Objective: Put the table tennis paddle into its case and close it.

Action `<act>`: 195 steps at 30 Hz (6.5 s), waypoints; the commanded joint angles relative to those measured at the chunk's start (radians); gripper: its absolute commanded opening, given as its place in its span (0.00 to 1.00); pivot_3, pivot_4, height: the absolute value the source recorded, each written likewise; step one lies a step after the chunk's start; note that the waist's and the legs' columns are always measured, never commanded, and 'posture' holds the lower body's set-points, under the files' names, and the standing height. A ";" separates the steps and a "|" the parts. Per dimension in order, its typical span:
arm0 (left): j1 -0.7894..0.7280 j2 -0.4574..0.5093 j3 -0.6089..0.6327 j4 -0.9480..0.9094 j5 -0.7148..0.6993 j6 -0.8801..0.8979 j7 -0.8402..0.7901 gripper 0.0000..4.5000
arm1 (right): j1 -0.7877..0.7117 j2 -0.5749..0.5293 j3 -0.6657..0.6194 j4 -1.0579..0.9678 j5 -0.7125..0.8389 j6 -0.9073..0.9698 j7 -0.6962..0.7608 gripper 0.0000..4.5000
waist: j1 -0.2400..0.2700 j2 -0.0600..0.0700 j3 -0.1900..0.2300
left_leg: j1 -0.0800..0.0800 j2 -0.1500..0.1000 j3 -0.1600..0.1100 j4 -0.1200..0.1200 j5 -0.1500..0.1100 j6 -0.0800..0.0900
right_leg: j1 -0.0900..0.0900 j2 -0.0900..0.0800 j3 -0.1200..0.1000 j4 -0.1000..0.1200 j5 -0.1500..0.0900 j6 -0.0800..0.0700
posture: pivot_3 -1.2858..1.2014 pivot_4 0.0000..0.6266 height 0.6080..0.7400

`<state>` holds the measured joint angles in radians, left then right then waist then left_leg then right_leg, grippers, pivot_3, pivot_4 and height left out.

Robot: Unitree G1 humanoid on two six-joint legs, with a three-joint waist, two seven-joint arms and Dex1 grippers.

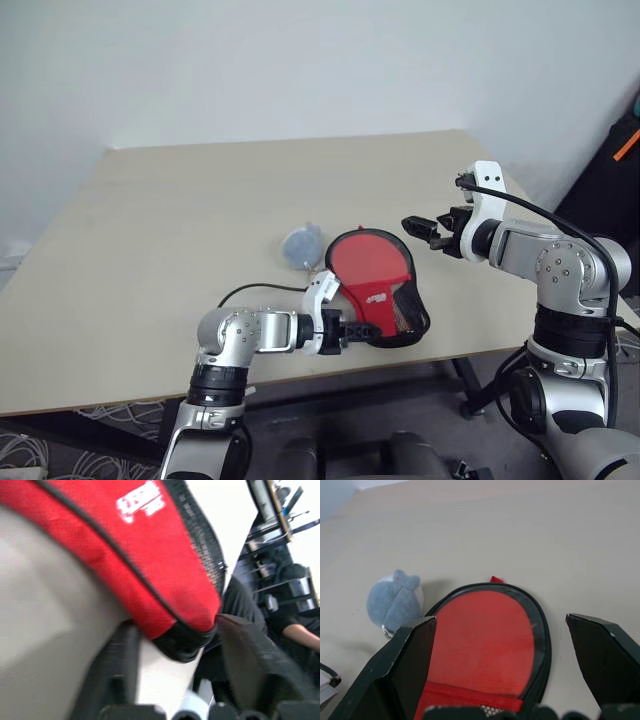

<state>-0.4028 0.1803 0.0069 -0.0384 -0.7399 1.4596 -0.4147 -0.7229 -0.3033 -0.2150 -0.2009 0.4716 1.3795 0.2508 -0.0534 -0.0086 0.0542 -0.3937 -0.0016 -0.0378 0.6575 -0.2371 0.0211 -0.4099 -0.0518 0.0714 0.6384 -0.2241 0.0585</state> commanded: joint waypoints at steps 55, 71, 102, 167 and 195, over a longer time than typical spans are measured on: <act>0.235 0.403 0.008 -0.595 -0.503 -0.090 0.220 0.68 | -0.090 0.018 0.113 0.132 0.006 -0.092 0.092 1.00 | 0.001 0.001 0.001 | -0.001 -0.001 0.000 -0.001 0.000 -0.003 | -0.001 -0.002 0.000 -0.003 -0.002 -0.002 | 0.52 0.00 1.00; 0.116 0.240 -0.446 -0.225 0.288 -0.853 -0.075 0.01 | -0.248 0.019 0.225 0.391 -0.058 -0.297 0.199 1.00 | 0.001 0.002 0.002 | -0.003 0.001 0.002 -0.014 0.001 -0.002 | -0.002 0.000 0.000 -0.015 0.004 -0.005 | 0.52 0.00 1.00; 0.195 0.062 -0.437 -0.054 0.462 -0.973 -0.195 0.01 | -0.494 0.308 0.475 1.097 -0.291 -0.693 0.629 1.00 | 0.000 0.003 0.001 | 0.000 0.002 0.000 -0.003 0.002 -0.002 | 0.001 0.002 -0.001 -0.005 0.003 0.000 | 0.52 0.00 1.00; 0.166 0.048 -0.393 0.009 0.594 -0.958 -0.173 0.00 | -0.613 0.437 0.114 1.467 -0.396 -1.017 0.173 0.00 | -0.044 0.003 -0.002 | 0.001 0.003 -0.003 0.002 0.002 -0.002 | 0.001 0.004 -0.001 0.004 0.003 -0.001 | 0.52 0.00 1.00; 0.183 0.036 -0.399 -0.002 0.587 -0.949 -0.160 0.00 | -0.538 0.313 0.181 1.526 -0.554 -1.122 -0.177 0.00 | -0.045 0.003 -0.002 | 0.001 0.002 -0.003 0.003 0.002 -0.002 | 0.001 0.003 -0.001 0.004 0.004 -0.003 | 0.52 0.00 1.00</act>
<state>-0.2333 0.2009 -0.4061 -0.0638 -0.1727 0.4850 -0.5888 -1.2450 0.0527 -0.0355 1.3485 -0.0594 0.2807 0.1077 -0.0984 -0.0054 0.0525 -0.3927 0.0004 -0.0412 0.6601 -0.2349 0.0191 -0.4084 -0.0484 0.0706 0.6423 -0.2198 0.0557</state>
